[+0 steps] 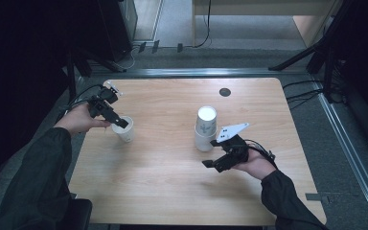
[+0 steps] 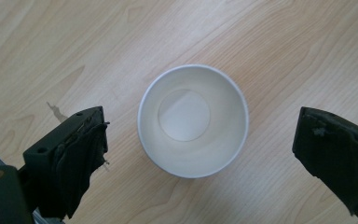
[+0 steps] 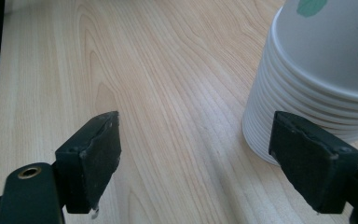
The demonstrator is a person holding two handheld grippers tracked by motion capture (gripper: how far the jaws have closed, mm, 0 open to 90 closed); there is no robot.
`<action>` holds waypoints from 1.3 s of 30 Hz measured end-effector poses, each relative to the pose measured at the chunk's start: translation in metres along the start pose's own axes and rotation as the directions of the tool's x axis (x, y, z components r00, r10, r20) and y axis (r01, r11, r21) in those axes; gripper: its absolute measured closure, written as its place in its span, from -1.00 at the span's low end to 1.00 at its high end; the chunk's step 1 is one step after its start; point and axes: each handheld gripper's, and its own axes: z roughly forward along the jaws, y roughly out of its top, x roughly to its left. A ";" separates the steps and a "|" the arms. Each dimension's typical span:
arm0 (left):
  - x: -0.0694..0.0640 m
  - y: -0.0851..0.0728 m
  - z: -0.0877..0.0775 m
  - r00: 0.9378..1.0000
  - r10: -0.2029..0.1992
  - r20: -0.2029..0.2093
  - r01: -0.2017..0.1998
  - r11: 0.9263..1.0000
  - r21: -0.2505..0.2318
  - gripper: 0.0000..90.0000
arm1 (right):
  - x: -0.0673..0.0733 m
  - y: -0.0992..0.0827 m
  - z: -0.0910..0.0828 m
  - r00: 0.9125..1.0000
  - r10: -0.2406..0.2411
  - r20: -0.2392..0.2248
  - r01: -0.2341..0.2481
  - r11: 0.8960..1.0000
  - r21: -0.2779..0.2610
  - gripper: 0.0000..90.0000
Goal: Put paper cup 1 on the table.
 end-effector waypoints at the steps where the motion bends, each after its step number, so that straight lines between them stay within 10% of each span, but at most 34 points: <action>1: -0.002 0.001 -0.002 1.000 0.004 0.005 -0.004 1.000 -0.006 -0.93 | 0.000 0.000 0.000 1.000 0.004 -0.002 -0.004 1.000 -0.002 -0.62; 27: -0.065 0.025 0.012 0.991 0.087 0.100 -0.070 0.984 -0.164 -0.86 | 0.000 0.001 -0.005 1.000 0.014 -0.023 -0.015 0.999 -0.041 -0.56; 39: -0.092 0.013 0.017 0.982 0.085 0.170 -0.031 0.954 -0.298 -0.86 | -0.005 0.000 -0.012 0.999 0.053 -0.014 -0.053 0.998 -0.042 -0.62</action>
